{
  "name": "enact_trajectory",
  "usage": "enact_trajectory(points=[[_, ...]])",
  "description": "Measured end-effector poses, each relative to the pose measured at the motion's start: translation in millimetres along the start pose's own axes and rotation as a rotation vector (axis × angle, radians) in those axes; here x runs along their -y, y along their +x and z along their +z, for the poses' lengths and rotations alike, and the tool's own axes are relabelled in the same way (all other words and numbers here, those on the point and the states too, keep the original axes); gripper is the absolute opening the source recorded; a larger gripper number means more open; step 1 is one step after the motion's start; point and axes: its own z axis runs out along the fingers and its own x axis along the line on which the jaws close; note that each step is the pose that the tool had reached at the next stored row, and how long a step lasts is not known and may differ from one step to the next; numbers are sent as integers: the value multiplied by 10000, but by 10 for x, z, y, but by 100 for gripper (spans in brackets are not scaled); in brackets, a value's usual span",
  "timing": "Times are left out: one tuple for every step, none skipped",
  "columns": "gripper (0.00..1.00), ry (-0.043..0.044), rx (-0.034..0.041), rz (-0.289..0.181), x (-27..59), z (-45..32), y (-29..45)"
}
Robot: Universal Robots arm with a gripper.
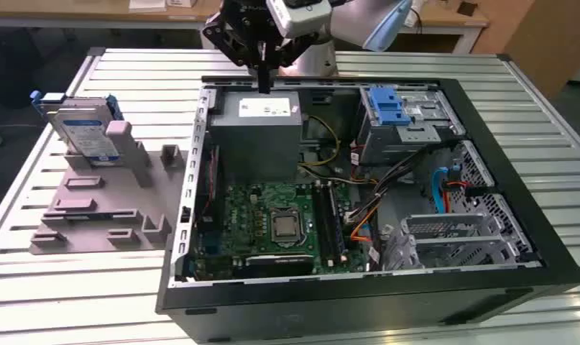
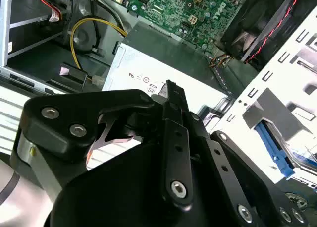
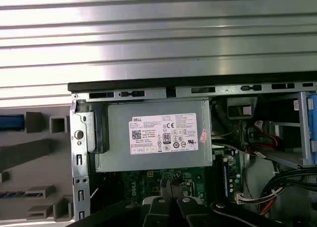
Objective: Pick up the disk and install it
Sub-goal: 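Reach for the disk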
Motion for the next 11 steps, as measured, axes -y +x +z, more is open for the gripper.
enact_trajectory(points=[[11,0,0,0,0,0,0],[11,0,0,0,0,0,0],[11,1,0,0,0,0,0],[11,0,0,0,0,0,0],[11,0,0,0,0,0,0],[11,1,0,0,0,0,0],[11,1,0,0,0,0,2],[11,1,0,1,0,-1,4],[11,0,0,2,0,0,9],[11,0,0,1,1,-1,14],[11,0,1,0,1,0,18]])
